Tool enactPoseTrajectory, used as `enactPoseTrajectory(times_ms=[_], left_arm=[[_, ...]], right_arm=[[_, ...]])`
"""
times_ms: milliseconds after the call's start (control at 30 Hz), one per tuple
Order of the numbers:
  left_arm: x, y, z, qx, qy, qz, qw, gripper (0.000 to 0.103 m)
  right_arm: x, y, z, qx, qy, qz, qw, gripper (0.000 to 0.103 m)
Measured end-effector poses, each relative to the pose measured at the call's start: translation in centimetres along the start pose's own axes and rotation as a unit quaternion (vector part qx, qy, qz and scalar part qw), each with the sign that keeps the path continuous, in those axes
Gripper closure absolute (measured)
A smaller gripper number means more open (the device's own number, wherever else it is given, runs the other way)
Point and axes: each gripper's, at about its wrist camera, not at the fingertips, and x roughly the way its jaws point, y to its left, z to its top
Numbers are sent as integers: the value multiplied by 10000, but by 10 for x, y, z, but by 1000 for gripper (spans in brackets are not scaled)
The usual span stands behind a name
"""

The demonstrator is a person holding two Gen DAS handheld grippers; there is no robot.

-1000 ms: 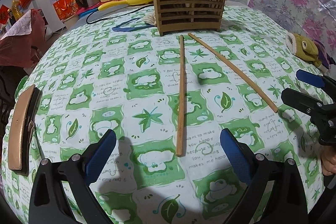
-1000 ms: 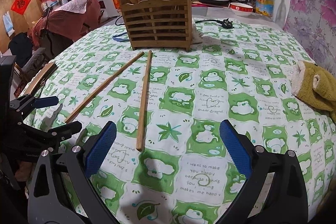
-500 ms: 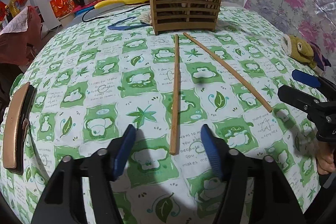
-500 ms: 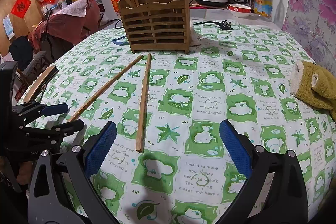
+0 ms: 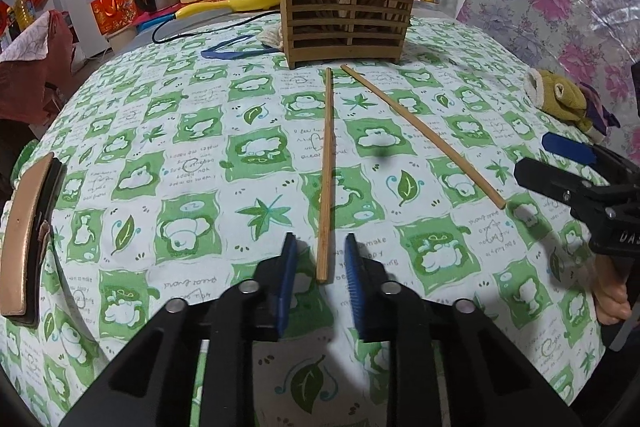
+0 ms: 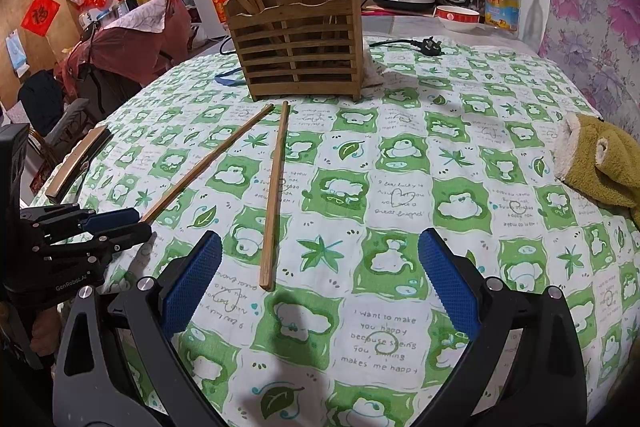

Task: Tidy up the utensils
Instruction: 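Lower the open left tool over a loose chopstick and close on it, then close the right tool on another chopstick while the left tool holds its own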

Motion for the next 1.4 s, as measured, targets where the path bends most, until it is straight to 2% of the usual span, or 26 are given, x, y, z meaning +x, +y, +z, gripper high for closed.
enactPoseTrajectory(times_ms=[300, 433, 933, 1033, 1200, 1300, 1400], left_arm=[[-5, -3, -6, 14, -19, 157, 9999, 82], [-3, -2, -5, -45, -30, 171, 9998, 97], [-7, 13, -4, -392, -113, -65, 9991, 98], [-7, 14, -4, -427, -110, -82, 9990, 98], [-5, 14, -3, -418, -78, -82, 9991, 98], [-4, 13, -3, -407, -66, -86, 9991, 98], [-3, 13, -3, -403, -49, -99, 9991, 98]], right_arm=[[1, 2, 0, -43, 12, 63, 10000, 8], [1, 1, 0, -28, 16, 41, 10000, 8], [-6, 2, -3, -88, -27, -14, 10000, 10], [-3, 5, -4, -194, 75, 70, 9998, 21], [7, 15, -6, -454, 343, 209, 9982, 50], [11, 18, -7, -515, 462, 271, 9972, 61], [14, 21, -8, -573, 585, 310, 9962, 66]])
